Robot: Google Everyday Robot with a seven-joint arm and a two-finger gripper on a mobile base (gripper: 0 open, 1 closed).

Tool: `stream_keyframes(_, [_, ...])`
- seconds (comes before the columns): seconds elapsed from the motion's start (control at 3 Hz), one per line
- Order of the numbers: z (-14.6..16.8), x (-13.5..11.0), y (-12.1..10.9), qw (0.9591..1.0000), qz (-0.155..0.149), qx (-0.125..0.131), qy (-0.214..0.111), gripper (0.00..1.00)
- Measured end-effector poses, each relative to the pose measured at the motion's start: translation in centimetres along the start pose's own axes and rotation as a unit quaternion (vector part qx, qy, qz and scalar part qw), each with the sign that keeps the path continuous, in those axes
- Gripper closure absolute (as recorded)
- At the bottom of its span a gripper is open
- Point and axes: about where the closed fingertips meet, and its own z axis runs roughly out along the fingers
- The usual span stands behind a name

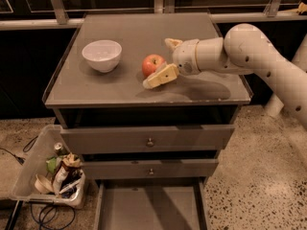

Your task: Pick apple from bottom drawer and place on counter

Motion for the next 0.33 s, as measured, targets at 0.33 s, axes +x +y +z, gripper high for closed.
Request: stream_keyframes(0.33, [0.00,0.00,0.00,1.0000,0.000,0.000,0.000,0.00])
